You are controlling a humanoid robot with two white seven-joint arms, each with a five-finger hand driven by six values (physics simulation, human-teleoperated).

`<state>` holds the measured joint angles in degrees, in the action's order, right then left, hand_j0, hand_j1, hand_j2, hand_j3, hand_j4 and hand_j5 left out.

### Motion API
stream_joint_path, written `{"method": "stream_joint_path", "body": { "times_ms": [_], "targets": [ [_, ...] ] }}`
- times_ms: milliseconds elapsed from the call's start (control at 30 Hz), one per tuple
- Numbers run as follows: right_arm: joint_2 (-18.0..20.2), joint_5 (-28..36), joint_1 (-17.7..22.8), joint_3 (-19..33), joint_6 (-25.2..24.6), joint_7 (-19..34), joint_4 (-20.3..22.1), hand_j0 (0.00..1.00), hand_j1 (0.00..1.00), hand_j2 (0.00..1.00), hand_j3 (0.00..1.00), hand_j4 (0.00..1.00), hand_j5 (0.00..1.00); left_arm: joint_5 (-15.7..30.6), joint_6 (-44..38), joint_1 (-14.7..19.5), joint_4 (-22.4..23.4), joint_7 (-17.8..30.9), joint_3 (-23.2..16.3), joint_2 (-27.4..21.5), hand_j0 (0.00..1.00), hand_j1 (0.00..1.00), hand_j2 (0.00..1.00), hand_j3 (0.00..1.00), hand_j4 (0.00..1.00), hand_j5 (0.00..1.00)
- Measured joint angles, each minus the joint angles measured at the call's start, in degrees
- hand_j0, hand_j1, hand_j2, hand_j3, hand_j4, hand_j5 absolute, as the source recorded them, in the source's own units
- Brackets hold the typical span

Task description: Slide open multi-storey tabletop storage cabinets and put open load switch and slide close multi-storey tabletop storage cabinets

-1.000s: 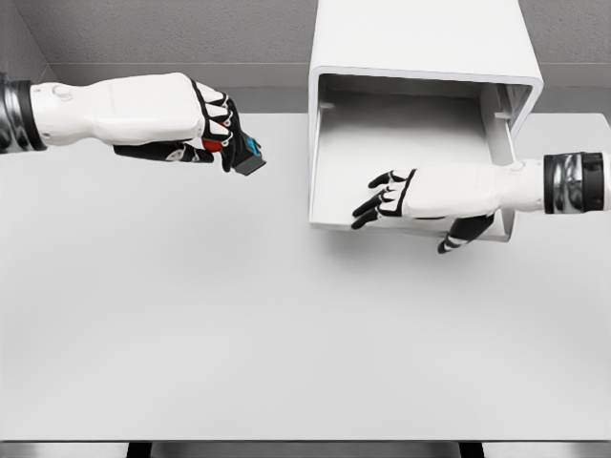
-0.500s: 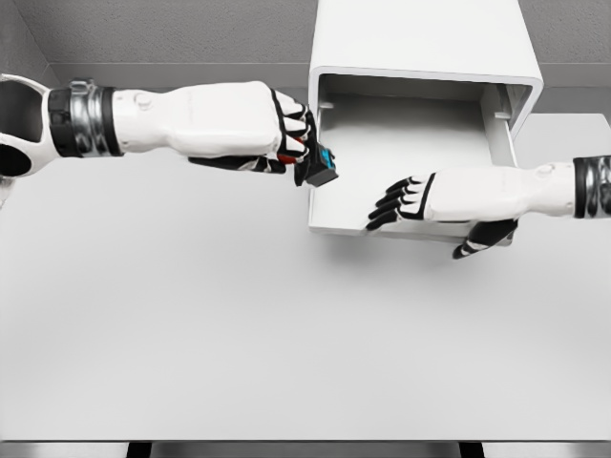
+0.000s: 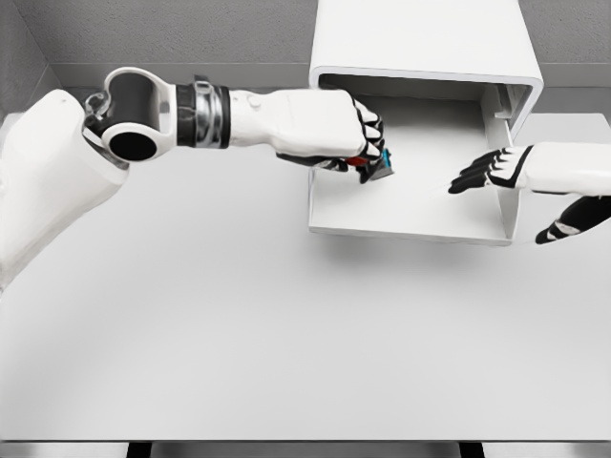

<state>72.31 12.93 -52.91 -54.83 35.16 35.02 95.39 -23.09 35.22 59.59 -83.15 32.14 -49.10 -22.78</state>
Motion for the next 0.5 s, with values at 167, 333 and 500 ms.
{"method": "stream_joint_path", "body": {
  "times_ms": [167, 333, 500],
  "targets": [
    [1.4, 0.0, 0.1, 0.1, 0.0, 0.0, -1.1, 1.0, 1.0, 1.0, 1.0, 1.0, 1.0, -0.6, 0.0, 0.4, 0.9, 0.3, 0.2, 1.2, 0.79, 0.79, 0.79, 0.79, 0.79, 0.79],
    [2.8, -0.1, 0.5, 0.0, 0.0, 0.0, -1.3, 1.0, 1.0, 1.0, 1.0, 1.0, 1.0, -0.6, -0.1, 0.6, 0.9, 0.1, 0.5, 1.3, 0.94, 0.94, 0.94, 0.94, 0.94, 0.94],
    [4.7, -0.1, 0.4, 1.4, 0.0, 0.0, -1.1, 1.0, 1.0, 1.0, 1.0, 1.0, 1.0, -0.5, -0.1, 1.7, 0.7, 0.0, 0.6, 1.3, 1.0, 1.0, 1.0, 1.0, 1.0, 1.0]
  ]
}}
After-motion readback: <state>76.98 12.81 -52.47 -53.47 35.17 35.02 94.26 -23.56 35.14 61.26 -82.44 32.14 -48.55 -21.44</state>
